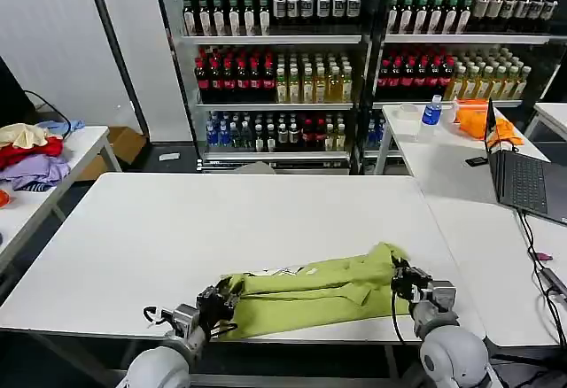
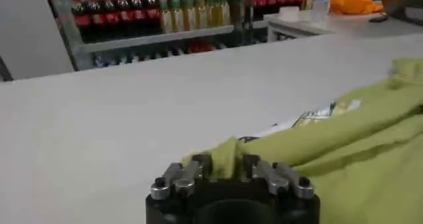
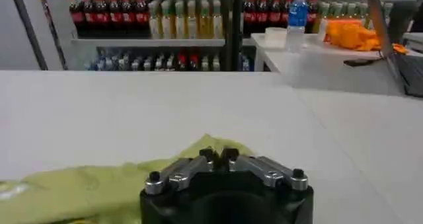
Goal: Fold and organize the clothes.
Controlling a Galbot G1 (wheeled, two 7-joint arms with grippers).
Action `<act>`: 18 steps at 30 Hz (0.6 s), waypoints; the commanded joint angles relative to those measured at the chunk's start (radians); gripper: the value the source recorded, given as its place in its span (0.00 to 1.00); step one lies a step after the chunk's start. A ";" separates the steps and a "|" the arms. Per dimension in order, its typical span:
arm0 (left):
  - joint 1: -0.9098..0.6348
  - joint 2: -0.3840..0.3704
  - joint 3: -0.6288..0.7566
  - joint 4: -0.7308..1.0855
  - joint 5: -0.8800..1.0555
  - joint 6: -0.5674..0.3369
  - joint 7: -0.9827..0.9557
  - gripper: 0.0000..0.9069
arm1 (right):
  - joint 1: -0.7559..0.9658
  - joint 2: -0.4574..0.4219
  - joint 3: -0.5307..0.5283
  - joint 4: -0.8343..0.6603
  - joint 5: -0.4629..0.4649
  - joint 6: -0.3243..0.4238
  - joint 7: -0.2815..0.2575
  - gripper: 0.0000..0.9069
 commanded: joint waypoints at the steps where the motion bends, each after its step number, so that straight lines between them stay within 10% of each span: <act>1: 0.062 -0.027 -0.103 -0.138 0.007 -0.034 -0.042 1.00 | -0.065 0.001 0.037 0.084 -0.033 0.043 -0.002 1.00; 17: 0.226 -0.333 -0.136 -0.105 -0.056 -0.046 -0.218 0.99 | -0.166 0.044 0.078 0.142 -0.095 0.065 0.001 1.00; 18: 0.223 -0.343 -0.135 -0.097 -0.050 -0.056 -0.224 0.78 | -0.171 0.044 0.076 0.146 -0.098 0.066 0.001 1.00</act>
